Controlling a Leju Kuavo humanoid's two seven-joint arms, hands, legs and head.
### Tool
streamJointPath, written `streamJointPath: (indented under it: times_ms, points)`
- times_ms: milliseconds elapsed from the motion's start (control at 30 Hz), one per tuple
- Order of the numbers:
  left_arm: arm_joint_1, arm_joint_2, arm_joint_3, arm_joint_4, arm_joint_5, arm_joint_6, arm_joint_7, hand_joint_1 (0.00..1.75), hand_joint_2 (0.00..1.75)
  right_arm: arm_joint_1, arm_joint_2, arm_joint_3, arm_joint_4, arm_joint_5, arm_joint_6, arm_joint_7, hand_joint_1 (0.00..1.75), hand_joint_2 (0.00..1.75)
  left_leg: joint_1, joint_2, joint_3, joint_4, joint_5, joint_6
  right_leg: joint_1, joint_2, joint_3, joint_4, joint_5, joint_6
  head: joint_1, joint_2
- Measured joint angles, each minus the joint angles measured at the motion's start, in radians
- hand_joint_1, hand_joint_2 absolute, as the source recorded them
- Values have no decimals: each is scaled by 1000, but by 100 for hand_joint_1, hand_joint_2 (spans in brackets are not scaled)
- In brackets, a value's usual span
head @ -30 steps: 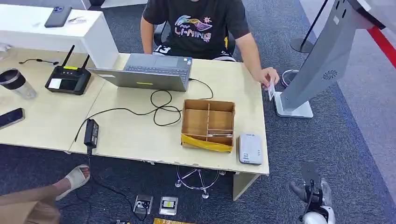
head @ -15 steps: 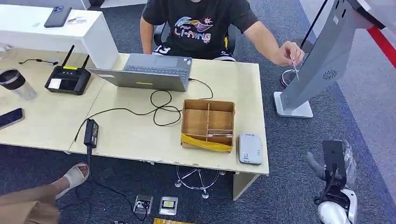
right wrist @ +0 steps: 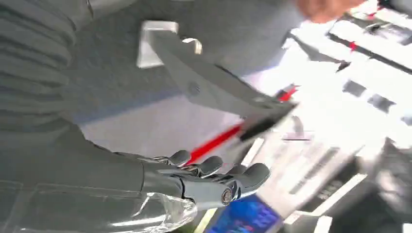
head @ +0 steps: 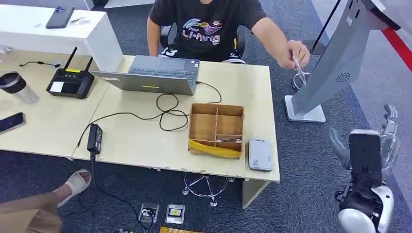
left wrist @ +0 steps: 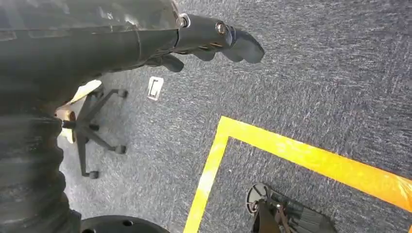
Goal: Pass the card to the sensor for recognition and then transmit it.
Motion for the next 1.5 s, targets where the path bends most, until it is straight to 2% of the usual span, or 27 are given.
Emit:
streamJointPath:
  times_ms: [100,233,333,500,700,1000,1267,1500]
  points:
    - [-1,0,-8,0,2,0,0,0,175,-40,8,65,-40,151,55,-10,0,175,0,-1,-1,0,0,0,1,-1,0,0,0,0,1,0]
    - [-4,-5,-21,0,0,34,2,0,175,-126,78,193,-43,331,136,-39,0,175,1,0,0,0,0,0,1,0,0,1,0,0,1,0]
    - [-6,-17,-31,-1,-4,42,3,0,175,-173,143,296,-34,362,182,-67,0,175,1,-4,-2,0,2,-1,2,-4,0,1,0,-1,1,0]
    - [-6,-22,-50,-3,-3,37,4,0,175,-245,247,443,39,363,213,-109,0,175,1,-4,-2,0,2,-2,2,-5,-1,1,-1,-1,0,0]
    - [-6,-21,-68,-6,4,31,10,0,175,-299,342,552,146,334,252,-128,0,175,1,-5,-2,0,2,-2,2,-5,-1,1,-1,-1,1,0]
    - [-5,-21,-77,-8,20,21,18,0,175,-351,439,611,326,320,254,-135,0,175,1,-5,-3,0,2,-2,2,-5,-1,1,-1,-1,1,0]
    - [-5,-20,-82,-8,32,23,18,0,175,-395,498,630,498,314,209,-105,0,175,1,-5,-3,0,2,-2,2,-5,-2,1,-1,-1,1,0]
    - [-4,-17,-99,-8,50,27,21,0,175,-472,546,628,730,287,148,-102,0,175,1,-5,-3,0,2,-2,2,-5,-2,1,-1,-1,1,0]
